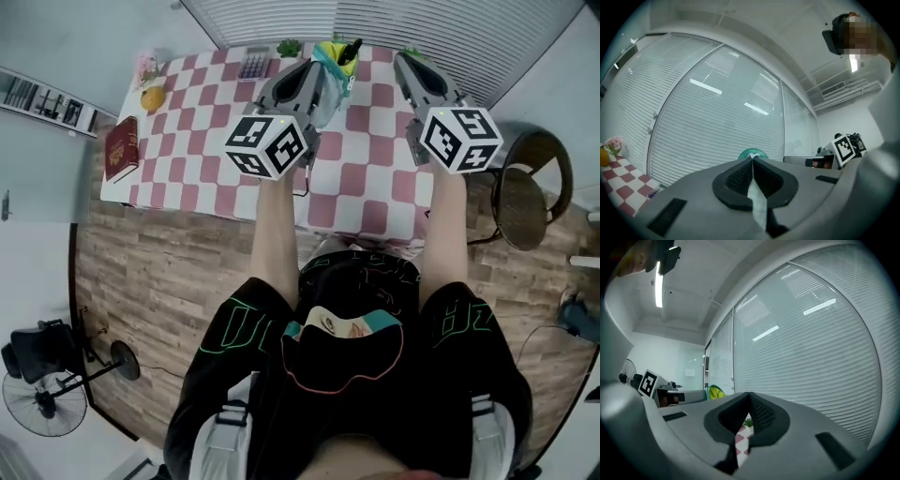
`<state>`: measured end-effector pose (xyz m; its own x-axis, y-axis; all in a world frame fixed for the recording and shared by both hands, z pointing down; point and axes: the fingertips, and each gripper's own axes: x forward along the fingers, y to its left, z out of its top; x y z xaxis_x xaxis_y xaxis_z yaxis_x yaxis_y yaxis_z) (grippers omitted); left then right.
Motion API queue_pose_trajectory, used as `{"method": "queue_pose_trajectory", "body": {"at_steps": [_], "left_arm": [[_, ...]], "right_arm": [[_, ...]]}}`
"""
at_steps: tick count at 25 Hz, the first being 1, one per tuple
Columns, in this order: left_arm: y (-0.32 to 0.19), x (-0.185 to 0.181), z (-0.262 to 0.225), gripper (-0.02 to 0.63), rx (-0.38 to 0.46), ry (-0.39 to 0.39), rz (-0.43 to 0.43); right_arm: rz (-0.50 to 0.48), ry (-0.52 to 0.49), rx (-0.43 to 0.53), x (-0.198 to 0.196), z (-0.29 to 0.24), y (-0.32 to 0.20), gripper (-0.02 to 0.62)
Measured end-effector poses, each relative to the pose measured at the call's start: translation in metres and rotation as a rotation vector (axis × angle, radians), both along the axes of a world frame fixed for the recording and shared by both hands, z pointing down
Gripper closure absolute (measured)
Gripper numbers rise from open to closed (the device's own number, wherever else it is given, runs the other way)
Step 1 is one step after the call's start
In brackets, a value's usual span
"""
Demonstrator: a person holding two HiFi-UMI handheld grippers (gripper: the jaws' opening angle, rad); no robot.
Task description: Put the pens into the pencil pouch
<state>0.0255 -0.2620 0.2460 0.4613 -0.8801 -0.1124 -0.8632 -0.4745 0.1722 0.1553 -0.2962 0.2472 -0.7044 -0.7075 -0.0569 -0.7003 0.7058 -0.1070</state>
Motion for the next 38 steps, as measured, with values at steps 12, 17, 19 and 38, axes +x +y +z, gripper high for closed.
{"method": "queue_pose_trajectory", "body": {"at_steps": [12, 17, 19, 38], "left_arm": [[-0.022, 0.001, 0.013, 0.606, -0.027, -0.051, -0.178], [-0.025, 0.001, 0.025, 0.606, -0.021, -0.178, -0.285], [-0.026, 0.004, 0.029, 0.606, -0.02, -0.218, -0.306], [-0.039, 0.018, 0.034, 0.606, 0.0, -0.23, -0.294]], "right_arm": [[0.238, 0.026, -0.064, 0.064, 0.022, -0.016, 0.592], [0.338, 0.071, -0.067, 0.081, 0.038, -0.014, 0.592], [0.348, 0.078, -0.066, 0.083, 0.04, -0.013, 0.592], [0.336, 0.131, -0.027, 0.085, 0.038, -0.022, 0.592]]}}
